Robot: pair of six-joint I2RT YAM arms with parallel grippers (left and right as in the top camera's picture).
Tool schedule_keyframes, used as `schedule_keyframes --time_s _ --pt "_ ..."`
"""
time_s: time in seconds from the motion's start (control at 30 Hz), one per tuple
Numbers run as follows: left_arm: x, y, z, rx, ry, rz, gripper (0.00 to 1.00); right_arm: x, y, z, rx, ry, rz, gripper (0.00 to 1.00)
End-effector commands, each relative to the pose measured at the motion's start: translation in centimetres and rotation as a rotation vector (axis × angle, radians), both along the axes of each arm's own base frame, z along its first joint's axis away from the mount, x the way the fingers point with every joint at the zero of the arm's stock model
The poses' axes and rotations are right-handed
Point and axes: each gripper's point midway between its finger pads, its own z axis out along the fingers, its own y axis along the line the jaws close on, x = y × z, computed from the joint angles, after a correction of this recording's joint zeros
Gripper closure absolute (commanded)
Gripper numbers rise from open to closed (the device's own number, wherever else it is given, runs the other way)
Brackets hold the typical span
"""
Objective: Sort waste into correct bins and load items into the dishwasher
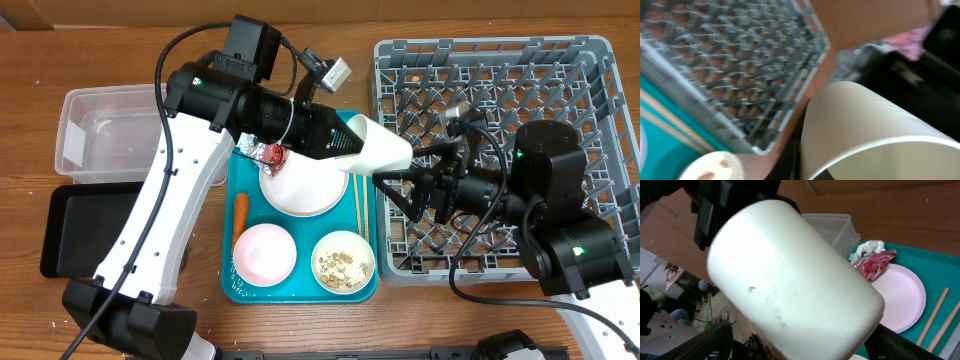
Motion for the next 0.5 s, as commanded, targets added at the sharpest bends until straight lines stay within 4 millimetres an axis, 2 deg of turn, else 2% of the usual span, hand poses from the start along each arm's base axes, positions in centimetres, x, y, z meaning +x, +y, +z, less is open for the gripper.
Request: schedule_keyframes --time_s 0.0,0.1,0.2,0.23,0.27,0.3,0.37,0.47 --pt "-1.3 -0.7 2.3 -0.125 0.000 -0.077 0.96 -0.6 0.5 1.8 0.038 -0.039 0.050 0.14" --pt "-1.4 -0.7 2.3 -0.122 0.009 -0.076 0.96 -1.5 1.1 2.9 0.073 -0.088 0.129 0.17" --pt "-1.3 -0.7 2.2 -0.120 0.007 -0.075 0.96 -2.5 1.6 3.8 0.099 -0.141 0.205 0.39" --pt "-1.3 -0.7 2.2 -0.117 0.002 -0.073 0.89 -2.5 1.6 3.8 0.100 -0.143 0.204 0.44" --pt "-1.2 -0.7 2.1 -0.113 -0.004 -0.071 0.69 -2.4 1.6 3.8 0.098 -0.143 0.201 0.45" --pt "-1.0 -0.7 2.1 -0.108 -0.010 -0.067 0.58 -2.3 1.5 3.7 0.095 -0.141 0.196 0.45" --pt "-0.8 -0.6 2.0 -0.104 -0.021 -0.062 0.00 -2.0 1.3 3.4 0.077 -0.132 0.163 0.46" --pt "0.1 0.0 1.7 -0.069 -0.046 -0.029 0.00 -1.1 0.1 2.7 0.023 -0.126 0.055 0.50"
